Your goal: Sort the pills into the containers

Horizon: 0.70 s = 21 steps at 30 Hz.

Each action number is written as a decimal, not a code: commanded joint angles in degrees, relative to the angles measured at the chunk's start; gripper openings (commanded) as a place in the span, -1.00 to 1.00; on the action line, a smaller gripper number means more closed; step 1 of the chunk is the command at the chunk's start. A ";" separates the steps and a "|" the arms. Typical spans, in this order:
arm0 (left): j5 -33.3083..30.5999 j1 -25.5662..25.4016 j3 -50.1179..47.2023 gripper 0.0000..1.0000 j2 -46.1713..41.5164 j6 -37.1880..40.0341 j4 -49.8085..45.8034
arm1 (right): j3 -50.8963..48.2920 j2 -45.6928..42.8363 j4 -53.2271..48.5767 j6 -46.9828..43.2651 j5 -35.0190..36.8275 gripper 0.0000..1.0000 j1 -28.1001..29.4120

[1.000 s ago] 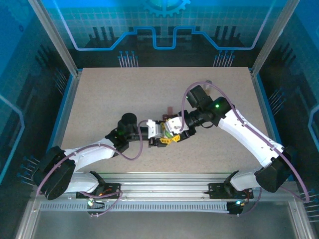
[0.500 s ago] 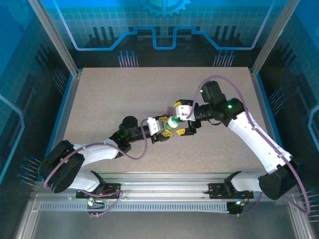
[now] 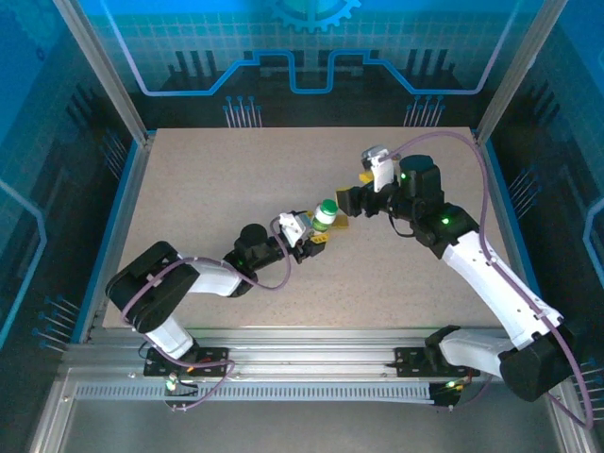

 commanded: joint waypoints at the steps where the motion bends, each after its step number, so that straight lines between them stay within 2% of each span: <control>1: -2.52 0.12 2.11 -1.00 1.62 -2.74 7.31 | -0.30 1.27 3.29 18.86 0.62 0.55 -0.60; 7: -5.83 -0.08 2.97 -1.00 3.29 -4.20 9.04 | -0.32 7.17 5.10 24.63 -7.30 0.61 -0.22; 14: -5.26 -0.52 4.59 -1.00 3.50 -4.46 5.94 | -0.71 9.66 7.52 22.99 -8.38 0.61 1.05; 21: -5.46 -0.78 5.45 -1.00 3.41 -3.92 3.74 | 1.18 11.93 6.36 21.54 -9.56 0.50 2.20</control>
